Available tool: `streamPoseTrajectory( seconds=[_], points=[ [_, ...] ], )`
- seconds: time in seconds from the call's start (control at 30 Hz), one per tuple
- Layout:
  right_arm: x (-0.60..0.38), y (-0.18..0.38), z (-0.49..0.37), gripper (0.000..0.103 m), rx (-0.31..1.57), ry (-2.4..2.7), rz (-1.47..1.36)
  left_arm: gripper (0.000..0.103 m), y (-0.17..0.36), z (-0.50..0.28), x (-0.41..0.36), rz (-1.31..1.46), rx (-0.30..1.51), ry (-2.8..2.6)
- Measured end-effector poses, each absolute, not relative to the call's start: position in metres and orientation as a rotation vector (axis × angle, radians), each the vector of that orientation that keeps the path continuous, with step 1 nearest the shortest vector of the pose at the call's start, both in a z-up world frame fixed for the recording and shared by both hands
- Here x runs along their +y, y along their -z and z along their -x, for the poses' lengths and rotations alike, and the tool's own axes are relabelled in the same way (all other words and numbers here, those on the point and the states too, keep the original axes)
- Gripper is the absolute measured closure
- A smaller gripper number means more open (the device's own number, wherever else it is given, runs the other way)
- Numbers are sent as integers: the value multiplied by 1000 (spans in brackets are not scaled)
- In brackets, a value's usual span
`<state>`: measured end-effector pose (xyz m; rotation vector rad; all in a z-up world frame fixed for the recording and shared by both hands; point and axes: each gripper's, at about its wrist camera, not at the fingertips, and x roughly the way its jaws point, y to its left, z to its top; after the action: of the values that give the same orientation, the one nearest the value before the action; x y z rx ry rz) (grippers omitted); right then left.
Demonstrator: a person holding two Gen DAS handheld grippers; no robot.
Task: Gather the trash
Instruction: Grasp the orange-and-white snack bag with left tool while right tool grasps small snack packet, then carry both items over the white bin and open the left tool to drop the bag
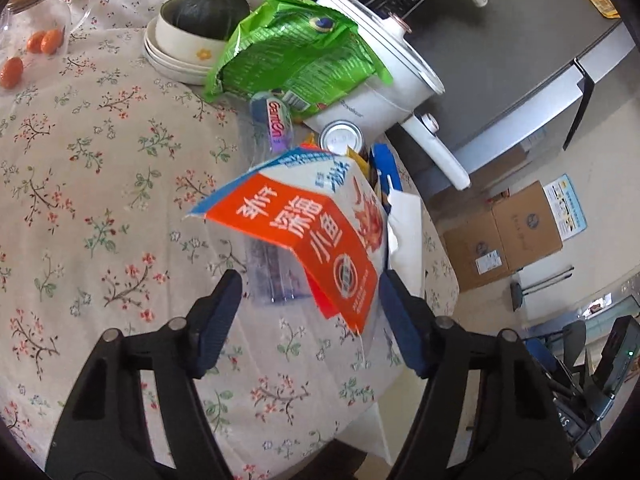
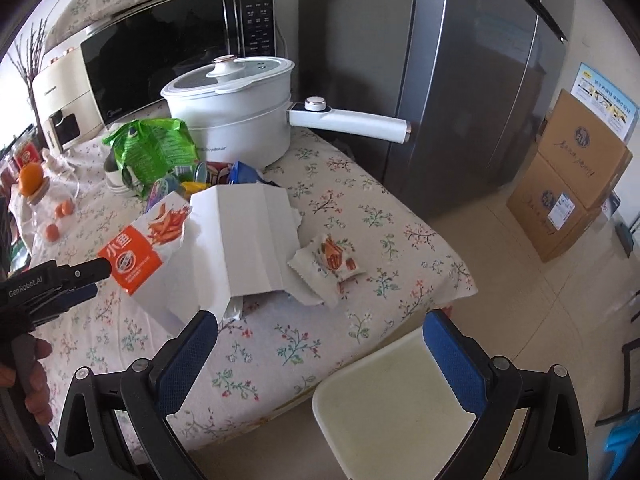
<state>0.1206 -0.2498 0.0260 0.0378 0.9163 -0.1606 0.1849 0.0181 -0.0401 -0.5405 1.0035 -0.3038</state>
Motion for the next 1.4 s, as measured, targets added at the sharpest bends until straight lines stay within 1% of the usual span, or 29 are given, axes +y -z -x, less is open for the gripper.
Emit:
streamPoseTrajectory(
  seconds=[0.03, 0.07, 0.1, 0.17, 0.2, 0.23, 0.3, 0.37, 0.43, 0.47, 0.53, 0.57, 0.63, 0.7, 0.87, 0.93, 1.1, 1.2, 1.27, 1.3, 1.33, 1.37, 1.4],
  points=[
    [-253, -25, -125, 0, 922, 165, -59, 40, 44, -187, 19, 564, 998, 294],
    [-257, -24, -129, 0, 931, 165, -89, 49, 48, -189, 21, 599, 995, 293],
    [-260, -23, -133, 0, 940, 163, -121, 53, 51, -190, 23, 644, 994, 292],
    [-267, -19, -140, 0, 954, 163, -169, 67, 58, -194, 31, 730, 986, 299],
    [-269, -17, -143, 0, 962, 166, -185, 73, 59, -195, 32, 763, 980, 312],
    [-271, -14, -146, 0, 972, 165, -203, 84, 61, -196, 33, 782, 978, 324],
    [-274, -9, -151, 0, 985, 158, -234, 88, 60, -196, 33, 805, 968, 342],
    [-279, -3, -155, 0, 998, 162, -257, 95, 54, -194, 32, 803, 949, 364],
    [-283, 5, -160, 3, 1028, 184, -255, 98, 42, -189, 30, 771, 926, 386],
    [-286, 8, -161, 5, 1036, 190, -255, 99, 35, -186, 29, 749, 915, 395],
    [-291, 14, -165, 11, 1051, 192, -263, 100, 22, -182, 26, 686, 899, 407],
    [-293, 19, -167, 13, 1059, 186, -276, 101, 16, -179, 24, 656, 894, 413],
    [-296, 25, -171, 21, 1076, 167, -299, 101, 6, -174, 22, 611, 892, 422],
    [-294, 32, -177, 26, 1083, 136, -316, 101, -4, -166, 21, 560, 890, 416],
    [-279, 50, -194, 30, 1100, 100, -293, 102, -25, -147, 27, 474, 858, 410],
    [-275, 58, -202, 34, 1110, 106, -274, 102, -31, -140, 31, 457, 841, 410],
    [-271, 76, -220, 39, 1104, 132, -228, 102, -41, -133, 37, 399, 805, 396],
    [-270, 83, -227, 46, 1103, 124, -220, 102, -43, -129, 42, 390, 795, 394],
    [-269, 81, -229, 62, 1086, 118, -215, 102, -45, -127, 45, 382, 787, 394],
    [-268, 80, -229, 74, 1084, 111, -206, 102, -46, -127, 46, 377, 784, 393],
    [-266, 80, -229, 80, 1085, 105, -194, 102, -47, -126, 46, 373, 779, 389],
    [-265, 80, -228, 81, 1086, 107, -179, 102, -48, -125, 47, 372, 775, 383],
    [-265, 80, -228, 86, 1089, 108, -168, 102, -48, -125, 49, 371, 770, 375]
  ],
)
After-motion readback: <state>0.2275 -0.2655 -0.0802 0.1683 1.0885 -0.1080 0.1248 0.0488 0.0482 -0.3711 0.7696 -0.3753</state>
